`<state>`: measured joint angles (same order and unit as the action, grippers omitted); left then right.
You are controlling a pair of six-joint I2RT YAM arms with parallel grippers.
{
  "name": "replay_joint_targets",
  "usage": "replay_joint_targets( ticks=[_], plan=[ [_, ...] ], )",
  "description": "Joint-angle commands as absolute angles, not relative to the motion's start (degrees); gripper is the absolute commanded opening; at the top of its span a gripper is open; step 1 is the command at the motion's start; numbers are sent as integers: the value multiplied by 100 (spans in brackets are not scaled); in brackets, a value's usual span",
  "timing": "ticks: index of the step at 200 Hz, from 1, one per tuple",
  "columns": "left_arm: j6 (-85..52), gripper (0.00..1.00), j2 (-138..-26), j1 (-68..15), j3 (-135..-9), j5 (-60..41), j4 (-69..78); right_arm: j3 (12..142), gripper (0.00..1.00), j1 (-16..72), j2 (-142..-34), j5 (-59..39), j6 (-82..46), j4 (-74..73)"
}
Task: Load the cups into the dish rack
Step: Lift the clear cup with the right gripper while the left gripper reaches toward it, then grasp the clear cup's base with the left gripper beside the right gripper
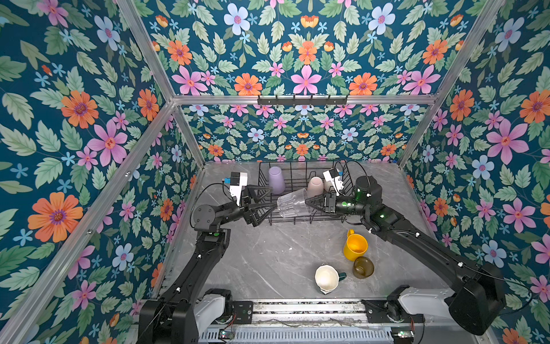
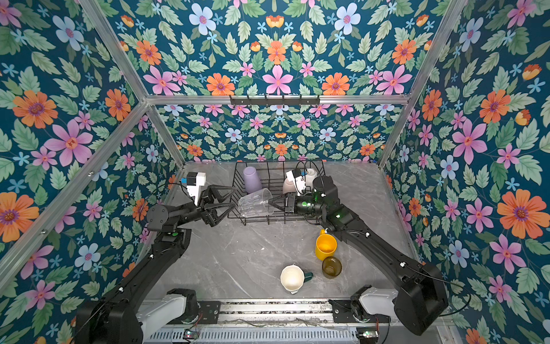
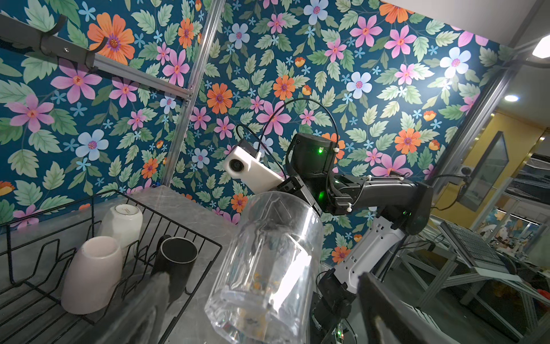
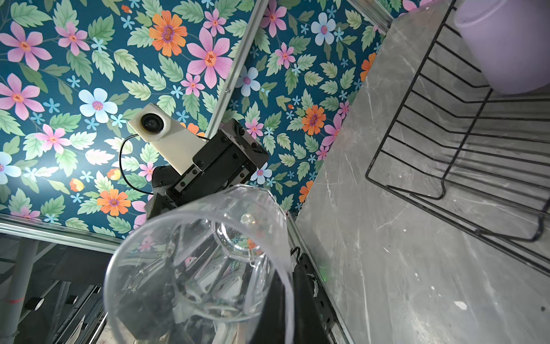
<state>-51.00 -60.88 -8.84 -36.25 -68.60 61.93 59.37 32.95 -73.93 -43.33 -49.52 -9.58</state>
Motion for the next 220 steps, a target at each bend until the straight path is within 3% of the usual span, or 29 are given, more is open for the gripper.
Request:
replay_joint_targets(
  ticks=[1,158,220],
  plan=[
    [-5225,100,-6095,-879,-3613,-7044,6533,6121,0,3365,-7523,-4447,-4977,-1302],
    [-5303,99,-6023,-879,-3515,-7200,6688,6792,0,3839,-8576,-4598,-5736,-2397],
    [-5601,90,-6065,-879,-3533,-7251,7013,6776,0,3999,-8884,-4737,-6263,-3099]
  ],
)
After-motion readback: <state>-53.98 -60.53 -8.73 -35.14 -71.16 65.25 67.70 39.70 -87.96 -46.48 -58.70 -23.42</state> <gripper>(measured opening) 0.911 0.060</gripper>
